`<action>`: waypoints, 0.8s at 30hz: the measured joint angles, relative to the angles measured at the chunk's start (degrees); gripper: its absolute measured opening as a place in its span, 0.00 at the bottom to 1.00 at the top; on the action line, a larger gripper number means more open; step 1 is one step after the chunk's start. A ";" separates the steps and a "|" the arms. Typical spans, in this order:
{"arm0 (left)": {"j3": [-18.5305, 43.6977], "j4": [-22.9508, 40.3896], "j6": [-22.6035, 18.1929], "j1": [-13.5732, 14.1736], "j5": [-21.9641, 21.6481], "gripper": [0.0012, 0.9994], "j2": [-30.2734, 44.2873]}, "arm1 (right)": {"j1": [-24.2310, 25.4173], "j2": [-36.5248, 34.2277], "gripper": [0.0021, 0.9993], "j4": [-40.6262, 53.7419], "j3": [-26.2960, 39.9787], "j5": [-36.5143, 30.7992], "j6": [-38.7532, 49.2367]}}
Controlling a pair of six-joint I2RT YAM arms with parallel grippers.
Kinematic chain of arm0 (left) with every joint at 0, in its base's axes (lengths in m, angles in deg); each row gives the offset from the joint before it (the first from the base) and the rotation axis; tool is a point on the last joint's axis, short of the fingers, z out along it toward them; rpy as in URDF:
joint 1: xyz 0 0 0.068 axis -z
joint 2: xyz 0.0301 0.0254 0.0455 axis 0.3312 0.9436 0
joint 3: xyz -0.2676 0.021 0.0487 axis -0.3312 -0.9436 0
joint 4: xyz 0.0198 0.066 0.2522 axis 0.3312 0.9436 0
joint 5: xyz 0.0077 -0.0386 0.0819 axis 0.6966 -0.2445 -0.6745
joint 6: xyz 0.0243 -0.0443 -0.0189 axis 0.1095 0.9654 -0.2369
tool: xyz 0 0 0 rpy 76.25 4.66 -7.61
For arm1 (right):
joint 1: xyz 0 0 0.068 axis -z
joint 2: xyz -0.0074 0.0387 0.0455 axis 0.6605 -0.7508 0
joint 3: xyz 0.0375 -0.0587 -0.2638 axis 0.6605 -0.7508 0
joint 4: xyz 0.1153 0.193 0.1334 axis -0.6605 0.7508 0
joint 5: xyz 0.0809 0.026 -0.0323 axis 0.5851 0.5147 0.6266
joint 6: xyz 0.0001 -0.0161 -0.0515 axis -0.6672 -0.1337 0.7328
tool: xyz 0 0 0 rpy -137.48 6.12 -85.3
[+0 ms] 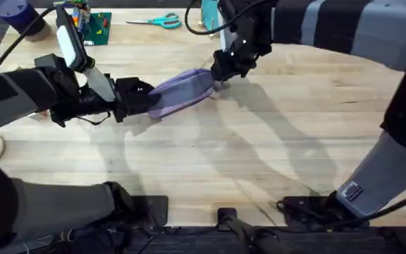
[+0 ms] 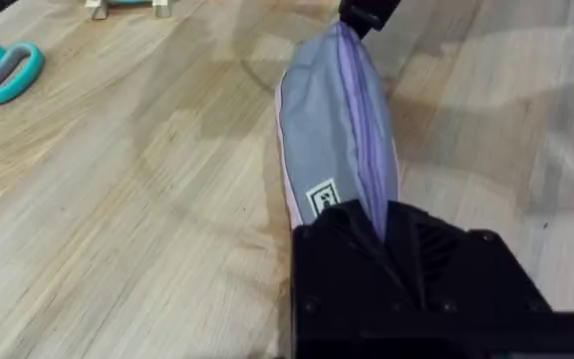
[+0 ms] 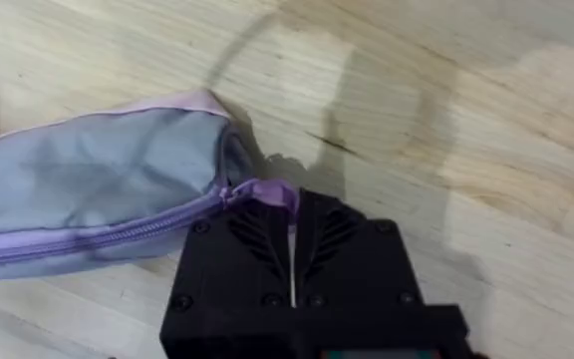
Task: Unzip the bag, pick up the pens from the table one at a time and place them inside, then zip the bag closed.
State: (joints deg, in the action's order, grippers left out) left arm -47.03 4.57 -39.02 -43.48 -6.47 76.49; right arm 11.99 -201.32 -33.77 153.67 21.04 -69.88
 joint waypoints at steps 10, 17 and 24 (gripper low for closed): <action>-0.02 0.07 -0.01 -0.48 -0.15 0.04 0.00 | 1.86 2.11 0.94 11.65 3.37 -4.83 1.69; -0.02 0.07 -0.01 -0.48 -0.17 0.04 0.00 | 2.03 7.93 1.00 15.50 6.79 -6.11 8.85; -0.02 0.08 -0.21 -0.48 -0.21 0.15 0.00 | 2.03 10.69 1.00 15.50 7.15 -6.30 12.75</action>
State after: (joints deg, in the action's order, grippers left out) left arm -47.06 4.65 -39.23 -43.96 -6.68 76.49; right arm 14.03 -190.64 -18.28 160.82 14.74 -57.13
